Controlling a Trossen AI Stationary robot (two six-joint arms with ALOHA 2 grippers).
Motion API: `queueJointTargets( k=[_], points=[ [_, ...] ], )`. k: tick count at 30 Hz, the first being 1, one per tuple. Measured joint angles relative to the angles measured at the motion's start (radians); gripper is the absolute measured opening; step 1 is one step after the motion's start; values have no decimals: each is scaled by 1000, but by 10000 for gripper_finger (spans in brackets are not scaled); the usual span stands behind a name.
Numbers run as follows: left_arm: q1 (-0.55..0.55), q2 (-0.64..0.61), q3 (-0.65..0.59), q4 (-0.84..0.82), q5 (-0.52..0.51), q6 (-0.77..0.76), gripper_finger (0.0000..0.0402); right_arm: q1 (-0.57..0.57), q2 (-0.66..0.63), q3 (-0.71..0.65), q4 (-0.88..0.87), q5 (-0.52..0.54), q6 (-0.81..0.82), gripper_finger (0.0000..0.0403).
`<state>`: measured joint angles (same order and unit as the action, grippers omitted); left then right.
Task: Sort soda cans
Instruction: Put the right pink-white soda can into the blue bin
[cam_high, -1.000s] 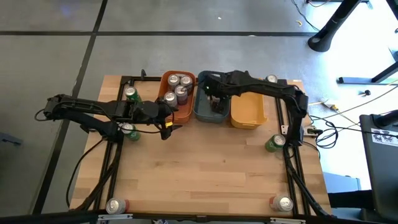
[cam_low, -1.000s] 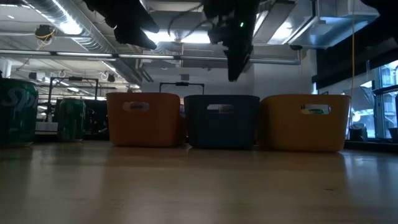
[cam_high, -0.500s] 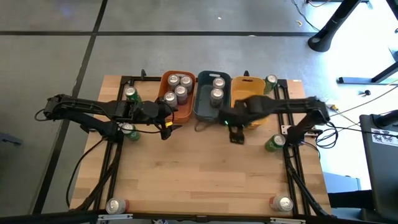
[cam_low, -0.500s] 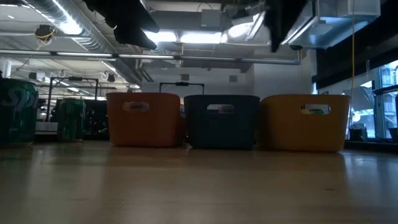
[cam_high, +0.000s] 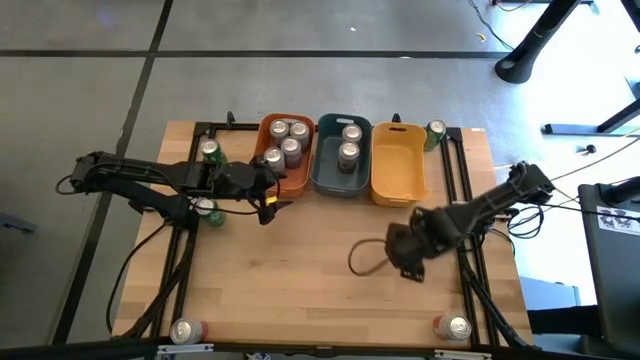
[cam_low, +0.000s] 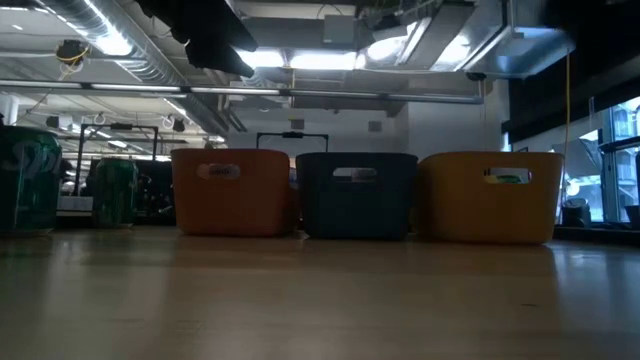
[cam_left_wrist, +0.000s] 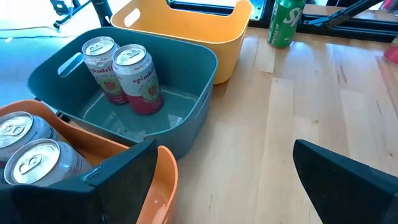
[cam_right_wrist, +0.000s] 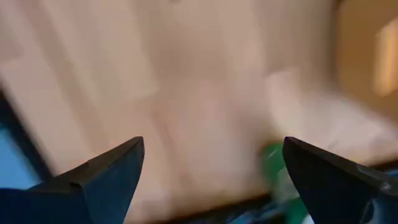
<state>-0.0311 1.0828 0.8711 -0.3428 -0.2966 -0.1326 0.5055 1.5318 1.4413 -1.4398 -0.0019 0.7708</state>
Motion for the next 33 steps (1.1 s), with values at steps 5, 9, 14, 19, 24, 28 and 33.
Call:
queueJointTargets(
  k=[5,9,14,19,24,28,33],
  points=[
    [0,1,0,7,0,19,363,114,0,-3,5,-115,190,379],
    [0,7,0,30,0,36,363,178,0,-3,70,-126,354,379],
    [0,7,0,33,0,35,363,221,1,-3,252,-123,507,379],
    [0,12,0,44,0,32,363,288,23,-3,260,-188,586,379],
    [0,30,0,41,0,21,363,390,41,-3,260,-225,677,379],
    [1,65,0,44,0,14,363,452,44,-3,224,-188,744,379],
    [6,106,0,44,0,22,363,525,44,-3,175,-181,781,379]
  ],
)
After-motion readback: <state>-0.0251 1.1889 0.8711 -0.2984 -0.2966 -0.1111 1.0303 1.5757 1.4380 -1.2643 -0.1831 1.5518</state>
